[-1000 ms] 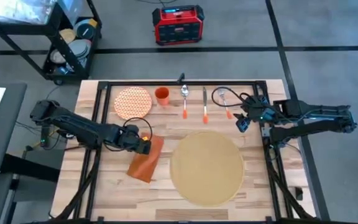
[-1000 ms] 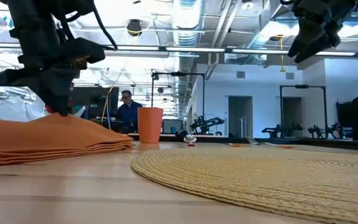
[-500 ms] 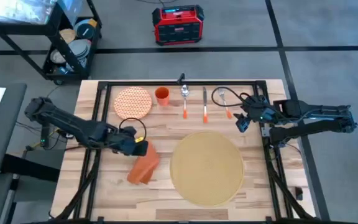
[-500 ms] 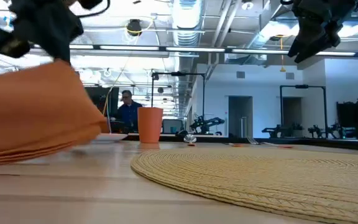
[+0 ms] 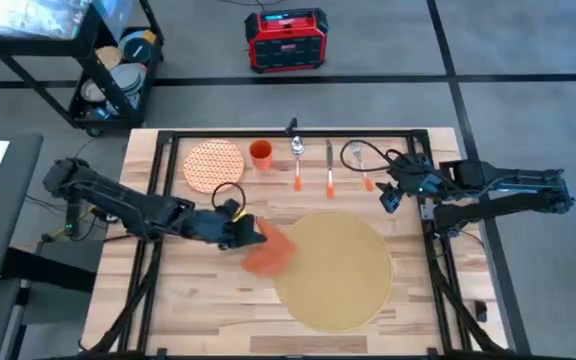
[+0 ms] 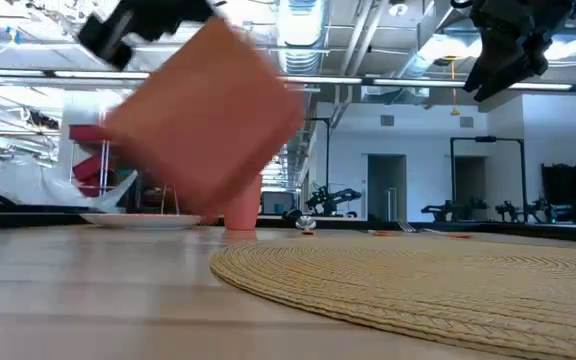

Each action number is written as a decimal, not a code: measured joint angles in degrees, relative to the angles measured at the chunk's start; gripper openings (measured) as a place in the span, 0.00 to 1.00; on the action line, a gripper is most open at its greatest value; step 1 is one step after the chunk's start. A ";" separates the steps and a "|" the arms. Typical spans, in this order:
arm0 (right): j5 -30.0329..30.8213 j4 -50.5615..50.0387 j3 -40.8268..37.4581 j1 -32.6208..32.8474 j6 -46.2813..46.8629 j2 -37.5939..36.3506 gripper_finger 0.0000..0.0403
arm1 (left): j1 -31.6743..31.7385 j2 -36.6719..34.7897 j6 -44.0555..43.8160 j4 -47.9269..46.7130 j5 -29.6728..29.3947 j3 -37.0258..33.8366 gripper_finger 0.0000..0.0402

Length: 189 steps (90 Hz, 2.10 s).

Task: Set table place
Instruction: Fold the orange table napkin

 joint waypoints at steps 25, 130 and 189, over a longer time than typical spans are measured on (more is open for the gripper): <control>-1.26 -0.45 0.00 0.00 0.00 0.02 0.58 | -11.30 0.85 -6.45 1.62 -0.90 0.02 0.00; -16.07 9.37 0.02 2.50 -6.61 13.08 0.58 | -19.70 9.27 -16.21 -16.52 1.09 5.75 0.00; -19.03 24.25 0.02 24.00 14.60 32.73 0.49 | -13.71 19.88 27.01 -8.42 16.50 5.92 0.00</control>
